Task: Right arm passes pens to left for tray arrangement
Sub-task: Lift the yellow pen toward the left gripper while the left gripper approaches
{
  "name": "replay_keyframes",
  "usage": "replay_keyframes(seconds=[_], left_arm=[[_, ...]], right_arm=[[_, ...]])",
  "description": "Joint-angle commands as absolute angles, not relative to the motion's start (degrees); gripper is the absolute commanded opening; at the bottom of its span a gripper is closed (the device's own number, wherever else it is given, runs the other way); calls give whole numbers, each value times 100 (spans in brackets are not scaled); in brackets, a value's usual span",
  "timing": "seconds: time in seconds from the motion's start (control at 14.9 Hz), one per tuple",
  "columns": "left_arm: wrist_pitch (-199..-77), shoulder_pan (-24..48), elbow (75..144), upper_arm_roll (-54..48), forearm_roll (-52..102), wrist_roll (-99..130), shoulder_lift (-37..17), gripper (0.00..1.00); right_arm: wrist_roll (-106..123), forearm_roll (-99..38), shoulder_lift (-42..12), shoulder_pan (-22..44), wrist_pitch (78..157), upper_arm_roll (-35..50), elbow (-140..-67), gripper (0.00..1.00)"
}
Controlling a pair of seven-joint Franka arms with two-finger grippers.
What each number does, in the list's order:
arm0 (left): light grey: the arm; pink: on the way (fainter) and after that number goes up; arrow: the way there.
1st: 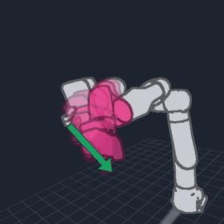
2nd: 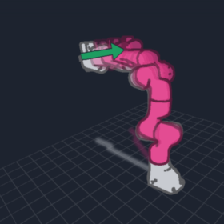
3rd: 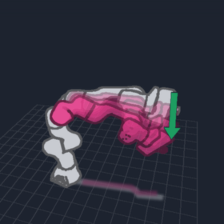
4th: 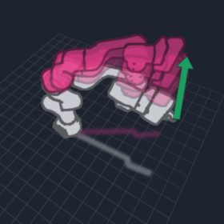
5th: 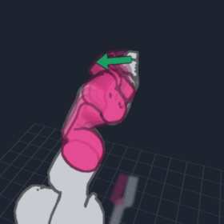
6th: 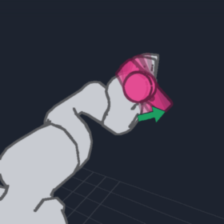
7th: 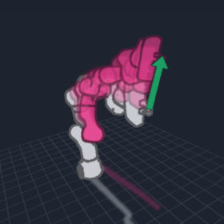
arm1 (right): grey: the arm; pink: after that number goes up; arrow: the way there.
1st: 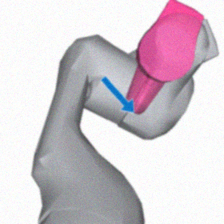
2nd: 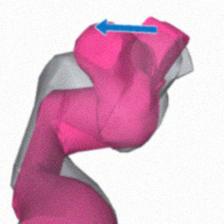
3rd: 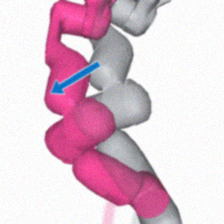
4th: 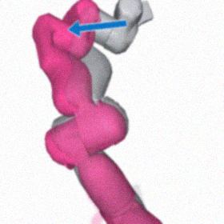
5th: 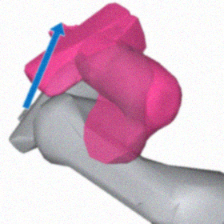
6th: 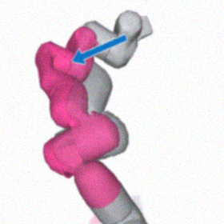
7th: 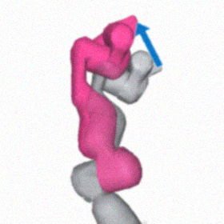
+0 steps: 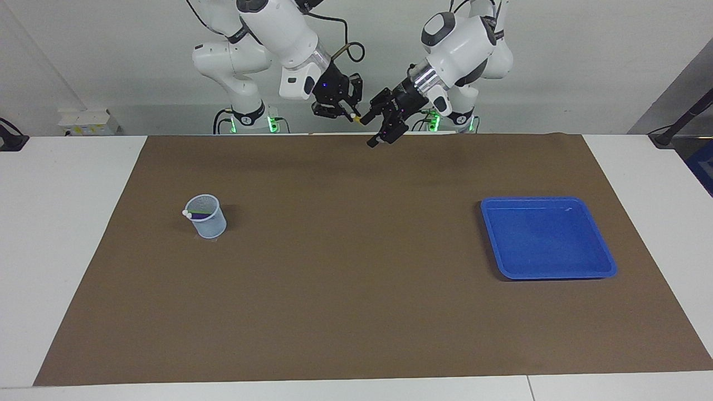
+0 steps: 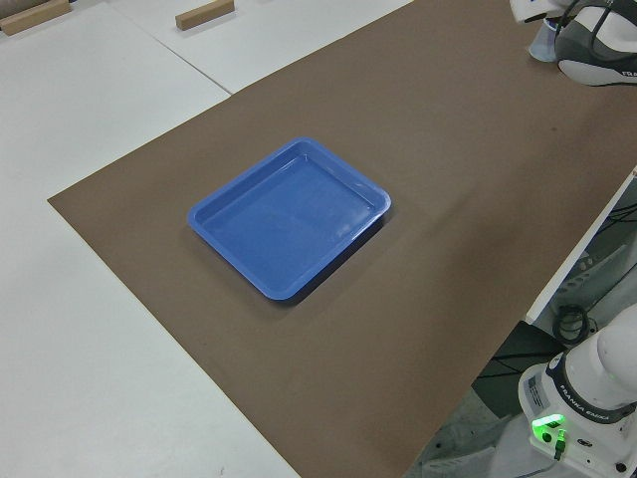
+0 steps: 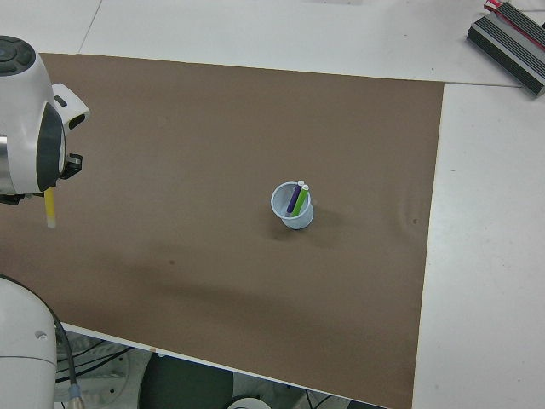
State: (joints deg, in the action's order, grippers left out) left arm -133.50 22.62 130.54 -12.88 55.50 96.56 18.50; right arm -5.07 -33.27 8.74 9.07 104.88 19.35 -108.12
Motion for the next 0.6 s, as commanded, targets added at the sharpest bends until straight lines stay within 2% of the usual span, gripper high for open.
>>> replay_keyframes(seconds=[0.0, 0.2, 0.54], left_arm=[[-12702, 2057, 12903, -1274, 5222, 9694, 1995, 91], [-12384, 1916, 12806, -1274, 5107, 9712, 2004, 91], [-12392, 2004, 13025, -1476, 5036, 9747, 2179, 91]], right_arm=[[-484, -3498, 1037, 870, 10635, 1942, -10986, 0], [-448, -3498, 1037, 861, 10626, 1934, -10986, 0], [-483, -3498, 1037, 861, 10635, 1934, -10986, 0]])
